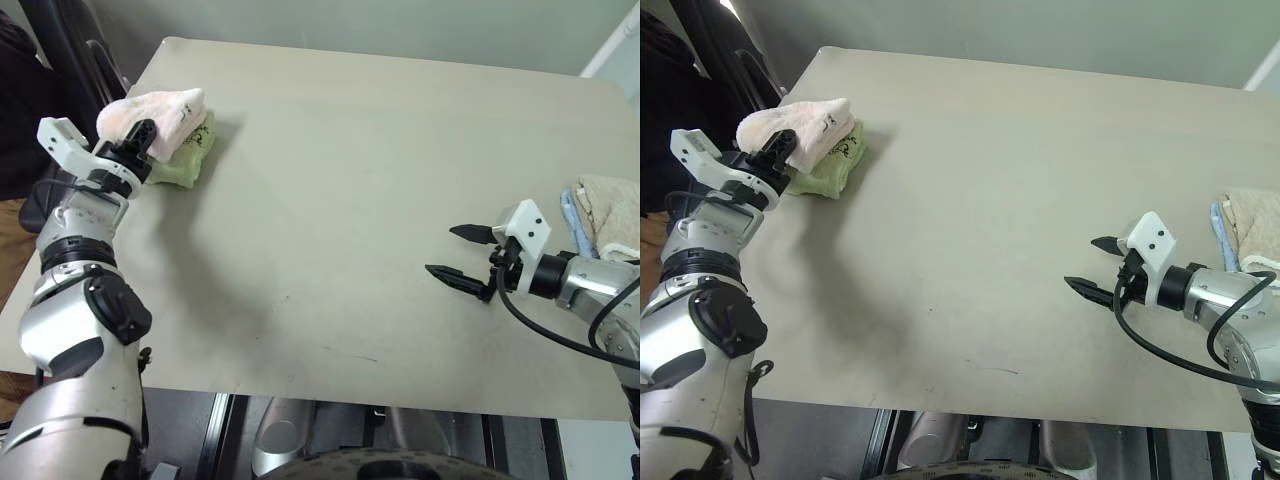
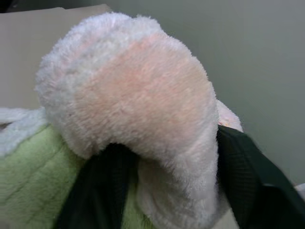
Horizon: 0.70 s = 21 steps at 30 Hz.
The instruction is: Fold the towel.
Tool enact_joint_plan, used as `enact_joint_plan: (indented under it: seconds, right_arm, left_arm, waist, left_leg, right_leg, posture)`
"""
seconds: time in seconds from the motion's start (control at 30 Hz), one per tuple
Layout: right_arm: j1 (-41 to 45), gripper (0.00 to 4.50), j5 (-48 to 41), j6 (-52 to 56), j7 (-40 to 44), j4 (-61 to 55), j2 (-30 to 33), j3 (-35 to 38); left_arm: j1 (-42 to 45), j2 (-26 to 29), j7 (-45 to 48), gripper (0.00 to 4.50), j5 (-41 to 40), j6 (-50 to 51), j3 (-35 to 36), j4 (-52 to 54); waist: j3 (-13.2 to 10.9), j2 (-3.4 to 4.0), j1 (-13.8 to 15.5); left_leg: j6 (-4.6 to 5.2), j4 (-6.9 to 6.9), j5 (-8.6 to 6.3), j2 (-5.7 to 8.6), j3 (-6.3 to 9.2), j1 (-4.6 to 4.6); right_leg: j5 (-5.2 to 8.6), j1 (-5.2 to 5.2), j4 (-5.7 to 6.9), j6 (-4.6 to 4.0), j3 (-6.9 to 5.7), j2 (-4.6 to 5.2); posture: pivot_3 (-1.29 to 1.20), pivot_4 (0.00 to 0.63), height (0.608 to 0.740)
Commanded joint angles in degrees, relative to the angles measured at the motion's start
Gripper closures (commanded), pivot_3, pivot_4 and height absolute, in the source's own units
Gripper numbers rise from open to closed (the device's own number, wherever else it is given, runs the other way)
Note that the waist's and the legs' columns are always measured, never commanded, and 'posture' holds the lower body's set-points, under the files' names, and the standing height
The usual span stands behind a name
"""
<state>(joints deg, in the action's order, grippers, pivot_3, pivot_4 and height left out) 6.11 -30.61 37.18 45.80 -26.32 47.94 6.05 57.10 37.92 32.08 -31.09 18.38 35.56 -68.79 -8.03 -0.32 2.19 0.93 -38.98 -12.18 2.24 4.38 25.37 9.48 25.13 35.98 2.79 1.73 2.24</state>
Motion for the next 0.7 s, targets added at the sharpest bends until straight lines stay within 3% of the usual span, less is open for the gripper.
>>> enact_joint_plan:
  seconds: [0.03,0.4,0.57,0.7]
  right_arm:
    - [0.8,0.00,0.4,-1.1,0.2,-0.6,0.4,1.5]
    - [0.3,0.00,0.5,-1.3,0.3,-1.0,0.3,2.1]
    - [-0.1,0.00,0.6,-2.0,-0.1,-0.9,-0.4,2.1]
    - [-0.5,0.00,1.0,-2.6,-0.3,-0.8,-1.1,1.8]
  left_arm:
    - [-0.3,-0.2,-1.2,0.18,-1.9,1.1,1.5,3.9]
    - [-7.5,-3.0,-6.8,0.04,-5.1,8.3,2.5,16.5]
    - [-16.7,-3.4,-8.6,0.04,-12.0,23.9,4.5,31.1]
    - [-21.3,-3.0,-9.8,0.04,-16.4,29.8,6.6,38.6]
  waist:
    - [0.0,0.00,0.0]
    - [0.0,-0.01,-0.1]
    - [0.0,-0.01,-0.3]
    - [0.0,-0.02,-0.3]
  left_leg:
    - [0.00,-0.01,0.00,0.00,0.00,0.00]
    - [-0.01,-0.03,0.01,-0.01,-0.02,-0.13]
    - [-0.02,0.02,0.01,-0.03,-0.08,-0.37]
    - [-0.04,0.02,-0.01,-0.03,-0.07,-0.42]
  right_leg:
    - [-0.01,0.00,0.00,0.01,-0.01,-0.01]
    - [-0.05,-0.12,0.00,0.01,0.01,-0.01]
    - [0.05,-0.29,0.00,-0.14,0.01,-0.01]
    - [0.14,-0.34,0.03,-0.30,0.02,-0.02]
  posture:
    - [0.00,0.150,0.733]
    - [0.00,0.150,0.733]
    - [0.00,0.150,0.733]
    - [0.00,0.150,0.733]
